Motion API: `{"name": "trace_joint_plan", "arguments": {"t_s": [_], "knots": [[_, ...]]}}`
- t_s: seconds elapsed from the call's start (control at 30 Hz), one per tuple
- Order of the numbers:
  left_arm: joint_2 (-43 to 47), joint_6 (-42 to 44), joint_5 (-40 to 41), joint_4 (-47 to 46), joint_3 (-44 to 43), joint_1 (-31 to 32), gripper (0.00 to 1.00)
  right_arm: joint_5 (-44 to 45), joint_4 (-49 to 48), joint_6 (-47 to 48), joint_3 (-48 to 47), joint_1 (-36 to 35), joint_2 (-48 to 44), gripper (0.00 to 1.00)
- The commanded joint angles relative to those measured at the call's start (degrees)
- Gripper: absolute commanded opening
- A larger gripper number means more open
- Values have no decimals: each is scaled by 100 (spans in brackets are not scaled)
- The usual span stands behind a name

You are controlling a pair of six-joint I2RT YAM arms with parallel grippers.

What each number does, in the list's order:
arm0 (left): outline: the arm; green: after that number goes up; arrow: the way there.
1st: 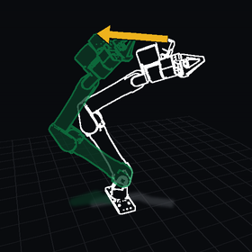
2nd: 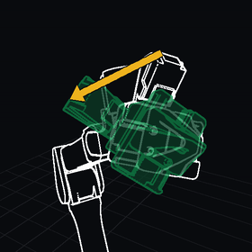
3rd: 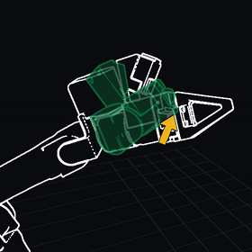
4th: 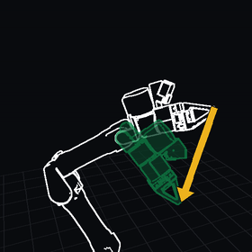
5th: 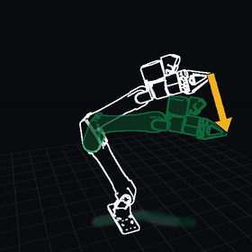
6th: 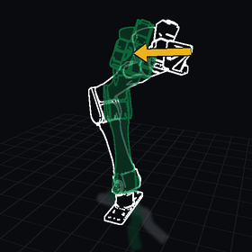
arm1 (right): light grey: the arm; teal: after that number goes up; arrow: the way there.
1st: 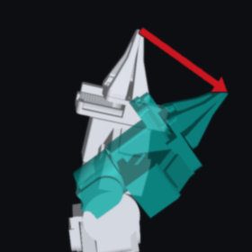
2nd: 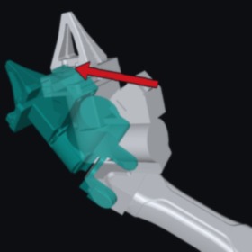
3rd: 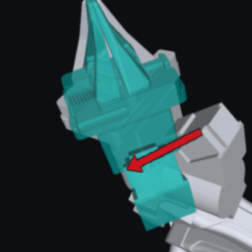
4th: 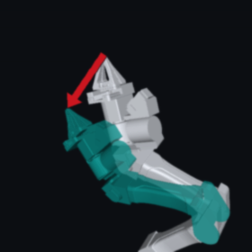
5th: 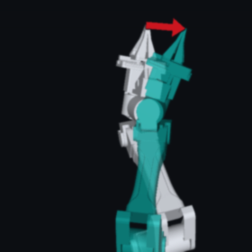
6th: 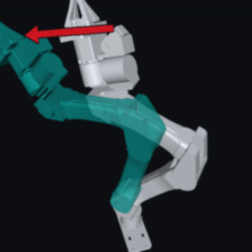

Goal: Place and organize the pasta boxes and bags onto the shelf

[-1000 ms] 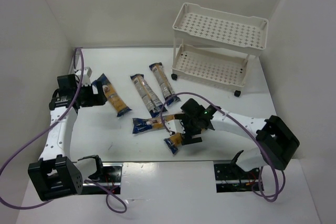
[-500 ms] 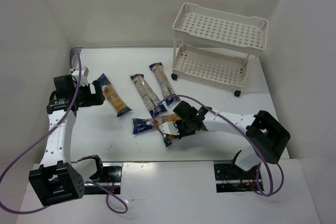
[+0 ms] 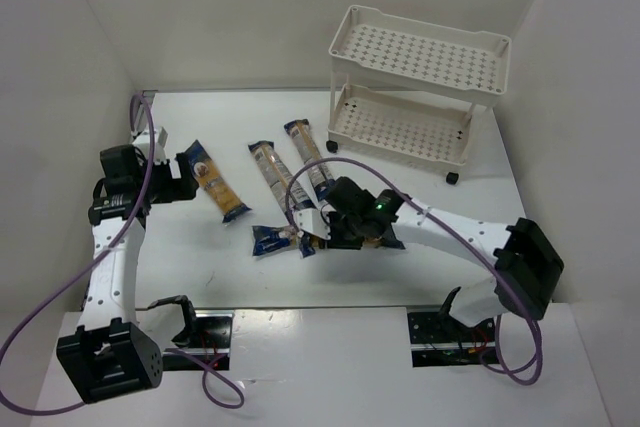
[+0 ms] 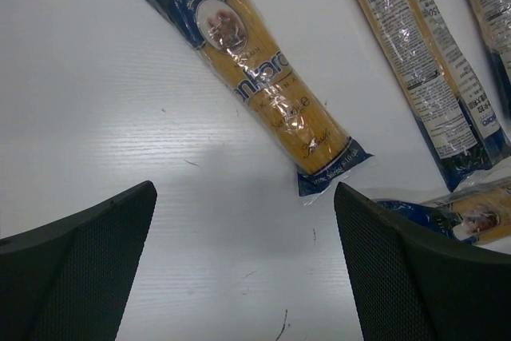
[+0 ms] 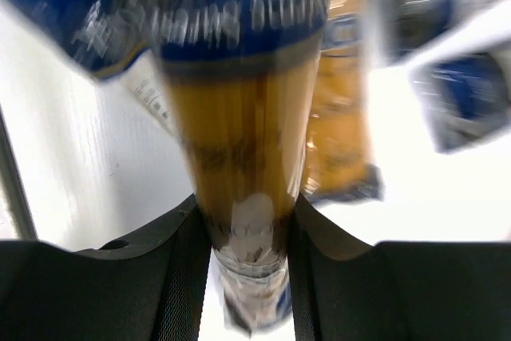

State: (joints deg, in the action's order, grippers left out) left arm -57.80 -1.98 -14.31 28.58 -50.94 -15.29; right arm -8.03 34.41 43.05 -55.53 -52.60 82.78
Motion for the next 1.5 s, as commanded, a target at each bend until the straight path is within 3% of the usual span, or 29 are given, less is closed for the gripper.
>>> {"name": "trace_joint_plan", "arguments": {"t_s": [0.0,0.3,0.57,0.9,0.97,1.03,1.1,1.23,1.37,1.47], "knots": [[181,-101,-186,-327,83,-36,99,310,415,-332,-827,-66,-702,0],[348,-101,-187,-432,84,-36,99,786,304,-858,-1030,-66,-1237,0],[348,-101,-11,-379,84,-36,98,1690,-232,-1053,-2486,-66,-1687,0],[225,66,279,-379,-30,-36,98,3069,-1401,-228,-4255,224,-1687,0],[155,118,331,-379,-30,-36,98,3621,-2076,219,-4404,224,-1634,0],[102,119,332,-379,-82,-36,98,3940,-2760,1028,-4666,311,-1450,0],[50,119,332,-379,-83,-36,98,4220,-2835,1389,-5158,600,-961,0],[-160,119,270,-502,-136,-36,96,4328,-2457,1513,-6643,1337,76,0],[-433,4,218,-555,-276,-36,96,4565,-2580,1812,-6944,1787,939,0],[-688,-250,147,-555,-408,-36,96,4618,-2247,1523,-7831,2313,1790,0]]}}
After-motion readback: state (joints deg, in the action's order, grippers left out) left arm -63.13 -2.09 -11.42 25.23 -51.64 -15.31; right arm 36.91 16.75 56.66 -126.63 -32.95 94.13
